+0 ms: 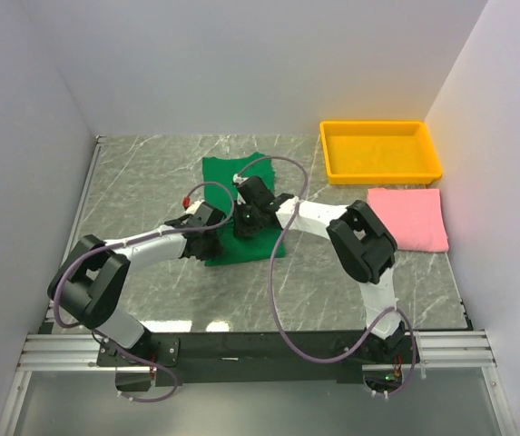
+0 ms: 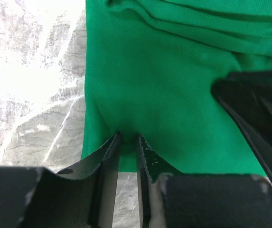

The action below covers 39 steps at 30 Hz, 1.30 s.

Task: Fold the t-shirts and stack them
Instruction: Fold the tshirt

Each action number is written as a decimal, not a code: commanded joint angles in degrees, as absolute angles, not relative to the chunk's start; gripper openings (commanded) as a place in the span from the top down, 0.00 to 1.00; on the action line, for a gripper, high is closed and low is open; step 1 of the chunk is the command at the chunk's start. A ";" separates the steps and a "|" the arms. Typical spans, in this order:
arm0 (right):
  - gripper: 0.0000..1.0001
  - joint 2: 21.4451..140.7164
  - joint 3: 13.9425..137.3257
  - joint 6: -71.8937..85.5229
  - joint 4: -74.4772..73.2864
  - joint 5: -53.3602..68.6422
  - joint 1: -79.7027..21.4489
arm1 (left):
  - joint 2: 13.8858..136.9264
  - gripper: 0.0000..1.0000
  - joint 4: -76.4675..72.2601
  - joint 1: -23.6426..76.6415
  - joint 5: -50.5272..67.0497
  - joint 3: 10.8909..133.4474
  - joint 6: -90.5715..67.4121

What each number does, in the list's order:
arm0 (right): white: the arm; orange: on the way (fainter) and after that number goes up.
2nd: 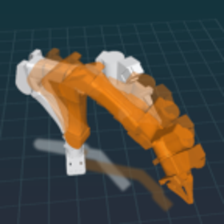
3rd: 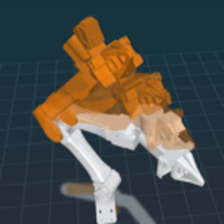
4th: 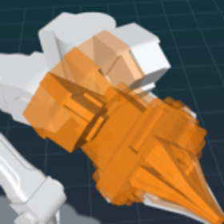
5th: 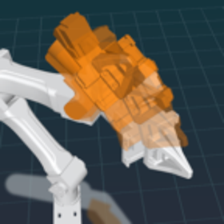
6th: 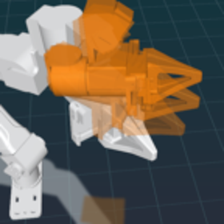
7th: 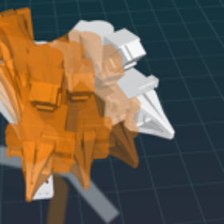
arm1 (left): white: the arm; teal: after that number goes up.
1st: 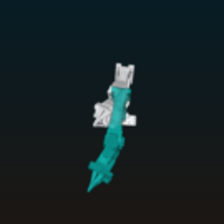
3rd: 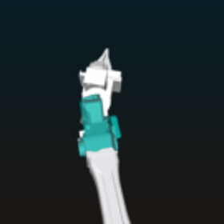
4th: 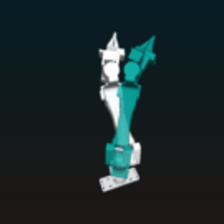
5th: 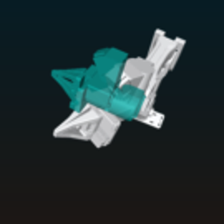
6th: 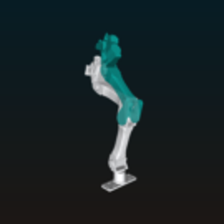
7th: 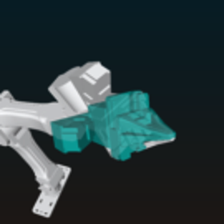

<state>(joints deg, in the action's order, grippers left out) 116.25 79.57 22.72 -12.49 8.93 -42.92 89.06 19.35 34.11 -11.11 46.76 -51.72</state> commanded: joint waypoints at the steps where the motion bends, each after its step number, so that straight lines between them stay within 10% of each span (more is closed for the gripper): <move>1: 0.75 118.46 83.58 21.36 -9.49 8.26 -41.58 | 89.39 0.75 18.81 34.54 -8.53 43.69 -53.26; 17: 0.74 129.73 111.89 21.18 -15.38 11.16 -30.67 | 82.44 0.78 21.97 34.63 -7.56 37.71 -52.82; 31: 0.66 103.37 65.51 28.65 5.79 31.11 -30.50 | 63.66 0.64 30.59 34.45 -10.98 37.26 -53.88; 39: 0.65 106.16 66.18 28.83 7.56 33.48 -28.30 | 66.16 0.71 14.61 24.63 -5.82 41.91 -49.93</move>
<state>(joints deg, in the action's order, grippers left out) 105.19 64.23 27.99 3.09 30.74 -29.54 62.76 24.18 28.01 -8.69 38.06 -52.47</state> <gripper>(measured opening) 0.346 0.303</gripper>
